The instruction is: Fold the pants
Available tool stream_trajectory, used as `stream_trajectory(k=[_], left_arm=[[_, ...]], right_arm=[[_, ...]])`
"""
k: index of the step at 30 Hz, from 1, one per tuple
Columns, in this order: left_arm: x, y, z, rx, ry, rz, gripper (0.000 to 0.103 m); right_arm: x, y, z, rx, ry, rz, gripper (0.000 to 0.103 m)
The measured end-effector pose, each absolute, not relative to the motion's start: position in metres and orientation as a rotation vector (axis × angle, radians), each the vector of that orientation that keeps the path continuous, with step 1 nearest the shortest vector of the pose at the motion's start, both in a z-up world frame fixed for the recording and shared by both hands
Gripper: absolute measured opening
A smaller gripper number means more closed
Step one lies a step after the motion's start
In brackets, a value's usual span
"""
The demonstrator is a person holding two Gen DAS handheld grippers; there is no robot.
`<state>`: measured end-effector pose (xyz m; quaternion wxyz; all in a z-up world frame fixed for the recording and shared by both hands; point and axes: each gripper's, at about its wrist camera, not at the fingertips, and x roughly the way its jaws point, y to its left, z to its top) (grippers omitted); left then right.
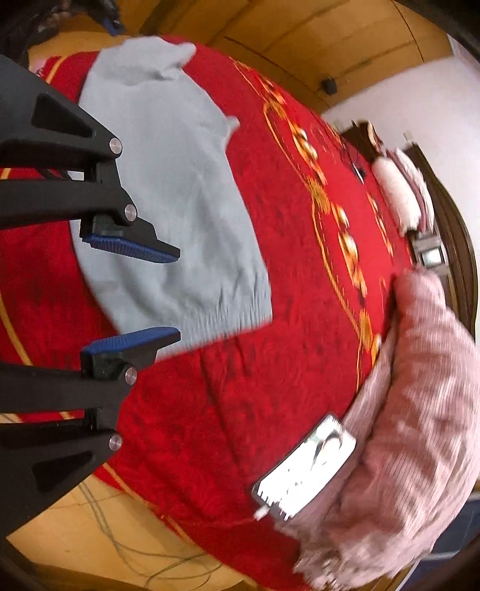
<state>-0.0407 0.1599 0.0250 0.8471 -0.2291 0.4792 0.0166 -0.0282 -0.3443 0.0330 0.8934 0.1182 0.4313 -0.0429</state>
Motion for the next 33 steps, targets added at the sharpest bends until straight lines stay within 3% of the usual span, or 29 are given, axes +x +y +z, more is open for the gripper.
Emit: stream_trajectory(k=[11,19,20,21,23,30,33], left_arm=[[-0.001,0.182,-0.001,-0.468,0.914,0.125,0.045],[0.020,0.183,-0.023,-0.484,0.911,0.104,0.046],[0.020,0.182,-0.022,-0.490,0.898,0.097,0.043],[0.018,0.181,-0.020,-0.492,0.889,0.088,0.028],[0.016,0.178,-0.015,-0.504,0.879,0.052,0.008],[-0.013,0.177,0.037,-0.397,0.782,0.121,0.005],[-0.026,0.187,0.036,-0.378,0.803,0.147,0.005]], right_arm=[[-0.003,-0.293,-0.017,0.175,1.014,0.004,0.038],[-0.004,-0.290,-0.024,0.176,0.997,0.008,0.040],[-0.004,-0.290,-0.024,0.172,0.995,0.007,0.040],[-0.004,-0.288,-0.024,0.168,0.993,0.006,0.040],[-0.004,-0.287,-0.024,0.160,0.990,0.004,0.040],[-0.004,-0.286,-0.024,0.154,0.985,0.003,0.041],[-0.004,-0.285,-0.025,0.143,0.982,0.000,0.041]])
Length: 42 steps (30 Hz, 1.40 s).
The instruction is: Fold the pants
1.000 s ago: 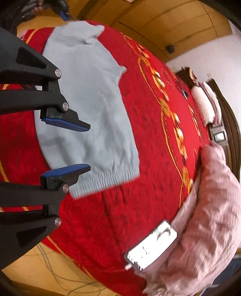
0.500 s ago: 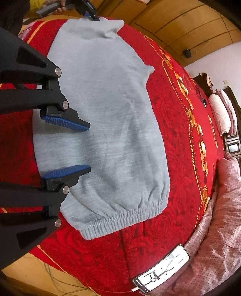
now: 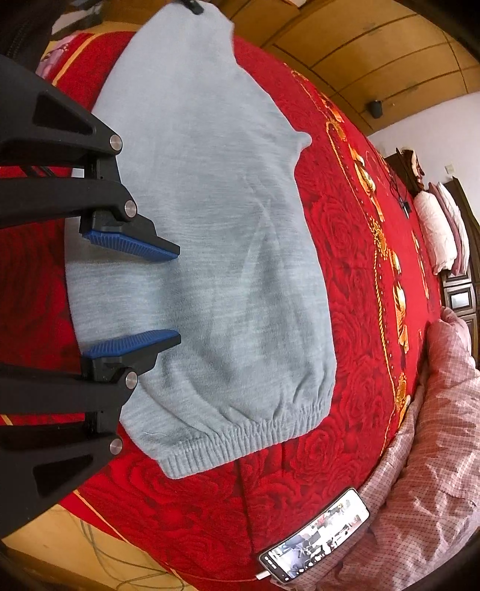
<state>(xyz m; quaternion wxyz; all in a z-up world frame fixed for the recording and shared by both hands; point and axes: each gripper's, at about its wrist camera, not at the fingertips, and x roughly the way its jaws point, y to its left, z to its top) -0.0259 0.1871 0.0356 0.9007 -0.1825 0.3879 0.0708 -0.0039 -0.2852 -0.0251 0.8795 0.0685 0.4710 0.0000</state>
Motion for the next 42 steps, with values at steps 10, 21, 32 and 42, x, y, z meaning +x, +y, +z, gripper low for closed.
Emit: stream_trajectory(k=[10,21,32,42], left_arm=[[-0.028,0.211,-0.040,-0.359,0.979,0.305,0.031],[-0.003,0.215,-0.003,-0.403,0.856,0.148,0.031],[0.033,0.215,-0.013,-0.333,0.848,0.121,0.031],[0.033,0.214,-0.018,-0.292,0.859,0.081,0.028]], right_arm=[[-0.004,-0.279,-0.026,0.086,0.981,0.007,0.047],[0.026,-0.242,-0.002,0.062,1.006,0.115,0.047],[0.050,-0.177,-0.011,0.000,1.045,0.261,0.047],[0.052,-0.166,-0.024,-0.010,1.081,0.277,0.047]])
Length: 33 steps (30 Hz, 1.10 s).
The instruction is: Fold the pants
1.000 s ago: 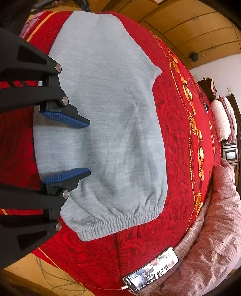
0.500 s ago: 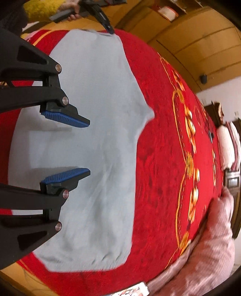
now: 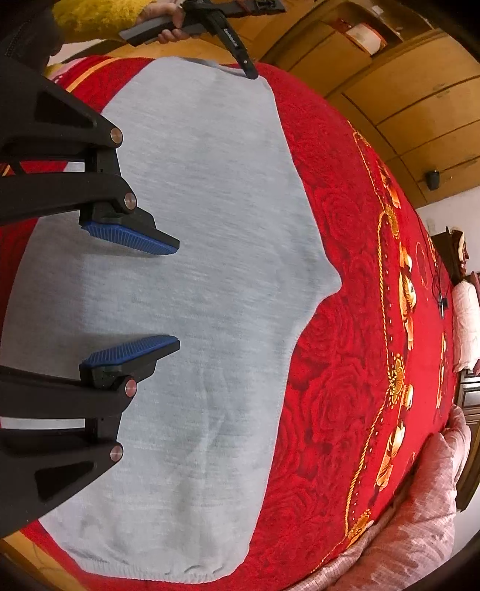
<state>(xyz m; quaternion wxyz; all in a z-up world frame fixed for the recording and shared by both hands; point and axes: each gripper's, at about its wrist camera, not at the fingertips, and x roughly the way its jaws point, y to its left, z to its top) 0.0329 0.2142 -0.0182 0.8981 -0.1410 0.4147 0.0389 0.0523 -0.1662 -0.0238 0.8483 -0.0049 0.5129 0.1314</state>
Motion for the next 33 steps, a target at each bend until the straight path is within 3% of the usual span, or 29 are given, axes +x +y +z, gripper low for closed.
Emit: stream_trajectory(k=[3,5,14,23,24,25,33], left_arm=[[0.031,0.212,-0.017,-0.286,0.853,0.070,0.010],[0.027,0.206,-0.013,-0.269,0.836,0.065,0.008],[0.022,0.201,0.025,-0.238,0.713,0.098,0.006],[0.043,0.201,-0.014,-0.219,0.835,0.132,0.006],[0.042,0.202,-0.015,-0.230,0.833,0.132,0.006],[0.041,0.202,-0.014,-0.238,0.829,0.132,0.006],[0.057,0.200,-0.022,-0.179,0.856,0.152,0.010]], right_arm=[[0.053,-0.166,-0.024,-0.011,1.084,0.276,0.047],[0.054,-0.164,-0.024,-0.020,1.083,0.281,0.047],[0.089,-0.152,-0.008,-0.029,0.995,0.331,0.047],[0.150,-0.140,-0.026,-0.001,0.997,0.383,0.047],[0.151,-0.139,-0.027,-0.002,0.994,0.390,0.037],[0.151,-0.140,-0.027,-0.024,0.971,0.373,0.007],[0.162,-0.142,-0.036,0.010,0.948,0.307,0.008]])
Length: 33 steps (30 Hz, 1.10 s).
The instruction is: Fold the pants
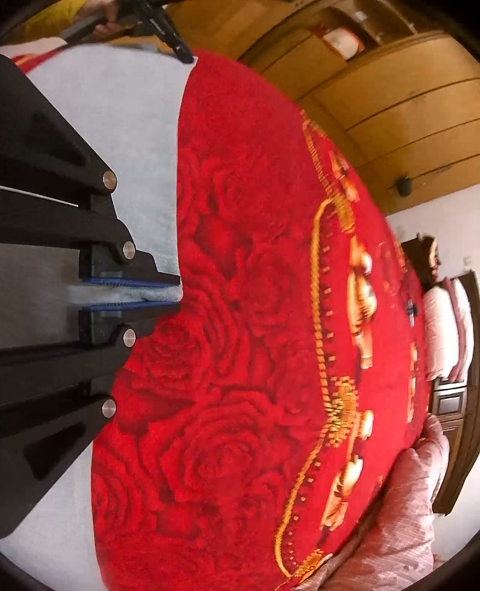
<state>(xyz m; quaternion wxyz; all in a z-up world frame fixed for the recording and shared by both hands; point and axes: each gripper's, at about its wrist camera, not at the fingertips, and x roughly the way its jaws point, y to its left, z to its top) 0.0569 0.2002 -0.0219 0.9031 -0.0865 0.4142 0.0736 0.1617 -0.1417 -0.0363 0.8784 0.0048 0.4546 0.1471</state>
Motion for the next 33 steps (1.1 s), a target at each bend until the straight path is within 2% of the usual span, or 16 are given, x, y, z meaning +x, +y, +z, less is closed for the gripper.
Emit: stream_trajectory(k=[2,5,7,11,16,23,25,27,33], left_arm=[[0.058,0.200,-0.023,-0.153,0.839,0.166,0.014],[0.051,0.206,-0.014,-0.144,0.837,0.204,0.026],[0.039,0.217,-0.007,-0.176,0.826,0.209,0.026],[-0.002,0.241,0.000,-0.315,0.820,0.237,0.031],[-0.051,0.248,-0.010,-0.457,0.864,0.218,0.031],[-0.075,0.213,-0.032,-0.386,0.978,0.151,0.032],[-0.075,0.202,-0.034,-0.403,0.977,0.096,0.035],[-0.073,0.190,-0.036,-0.386,0.976,0.062,0.042],[-0.071,0.181,-0.035,-0.382,0.931,0.108,0.042]], right_arm=[[0.162,-0.136,-0.037,-0.026,0.925,0.290,0.009],[0.161,-0.133,-0.034,-0.043,0.936,0.282,0.011],[0.157,-0.137,-0.028,-0.017,0.950,0.271,0.017],[0.137,-0.144,-0.012,0.023,0.928,0.278,0.019],[0.100,-0.136,-0.001,-0.013,0.913,0.328,0.025],[0.059,-0.128,-0.015,-0.055,0.968,0.374,0.025],[0.054,-0.131,-0.018,-0.047,0.977,0.370,0.025],[0.052,-0.134,-0.020,-0.031,0.984,0.364,0.025],[0.048,-0.144,-0.019,0.004,0.985,0.348,0.025]])
